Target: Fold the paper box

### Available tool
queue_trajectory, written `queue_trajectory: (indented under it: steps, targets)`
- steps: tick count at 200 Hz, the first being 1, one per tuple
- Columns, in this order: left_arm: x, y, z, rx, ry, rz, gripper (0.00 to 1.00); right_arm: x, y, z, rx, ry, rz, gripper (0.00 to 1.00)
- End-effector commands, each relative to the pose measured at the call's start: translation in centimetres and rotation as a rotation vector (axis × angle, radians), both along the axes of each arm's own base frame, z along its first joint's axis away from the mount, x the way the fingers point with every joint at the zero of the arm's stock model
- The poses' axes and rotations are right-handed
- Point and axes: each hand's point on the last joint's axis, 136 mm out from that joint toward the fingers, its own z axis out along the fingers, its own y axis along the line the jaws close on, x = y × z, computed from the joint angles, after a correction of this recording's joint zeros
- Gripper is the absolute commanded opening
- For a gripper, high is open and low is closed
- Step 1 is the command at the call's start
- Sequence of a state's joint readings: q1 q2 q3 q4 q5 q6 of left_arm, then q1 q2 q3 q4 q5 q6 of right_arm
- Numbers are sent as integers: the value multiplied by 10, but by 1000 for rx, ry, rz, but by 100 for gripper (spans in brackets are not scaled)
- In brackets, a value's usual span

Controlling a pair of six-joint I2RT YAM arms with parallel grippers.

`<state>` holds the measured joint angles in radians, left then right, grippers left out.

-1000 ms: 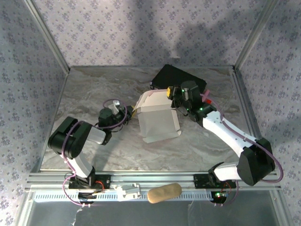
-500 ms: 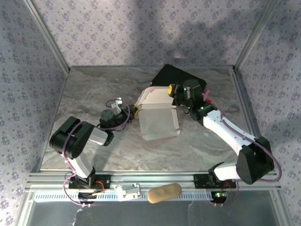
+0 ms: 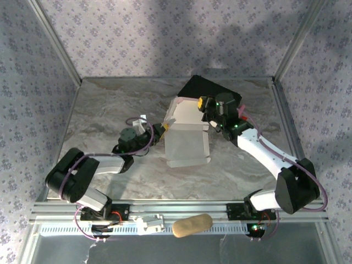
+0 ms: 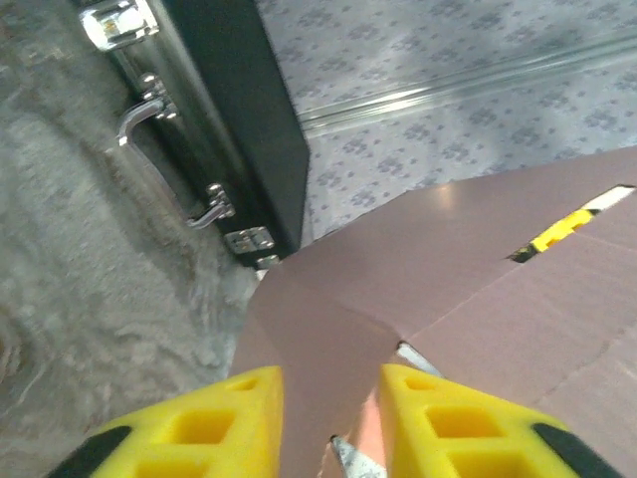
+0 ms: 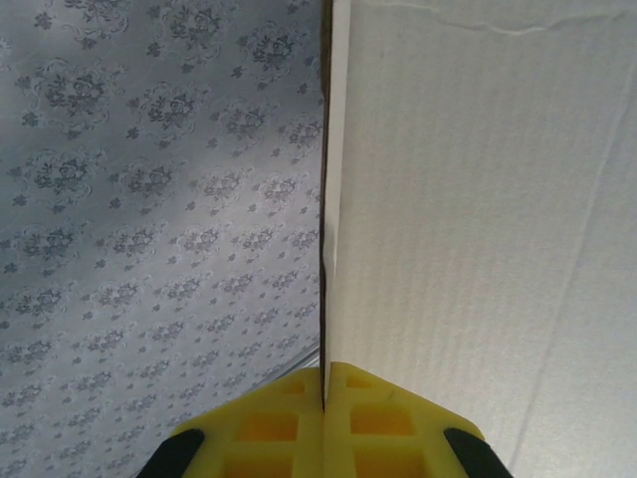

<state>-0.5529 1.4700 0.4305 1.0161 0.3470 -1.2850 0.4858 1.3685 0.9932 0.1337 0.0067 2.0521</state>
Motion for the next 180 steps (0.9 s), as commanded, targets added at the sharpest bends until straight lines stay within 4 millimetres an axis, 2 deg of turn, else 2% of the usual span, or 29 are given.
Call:
queue_trajectory:
  steps: [1,20,41,58,76,92,115,148,180]
  targets:
    - [-12,19,-6,189,-14,34,43,-7,13,-17,-61,-8,38,0]
    - [-33,47,-16,388,20,67,57,-7,11,-24,-105,-50,5,0]
    - [-53,81,-15,505,39,110,64,-6,8,-36,-125,-83,-35,0]
    - [-57,99,-11,530,40,109,62,-7,10,-43,-133,-83,-40,0]
    - [-52,108,0,553,17,101,53,-10,15,-48,-154,-78,-21,0]
    - [-38,105,8,610,-31,75,42,-12,19,-53,-164,-67,-7,0]
    - [-13,89,5,687,-105,-7,30,-14,22,-58,-175,-60,5,0]
    - [10,63,4,726,-290,-72,29,-15,24,-67,-196,-44,22,0]
    - [4,30,-5,785,-424,-179,29,-14,27,-71,-206,-47,32,0]
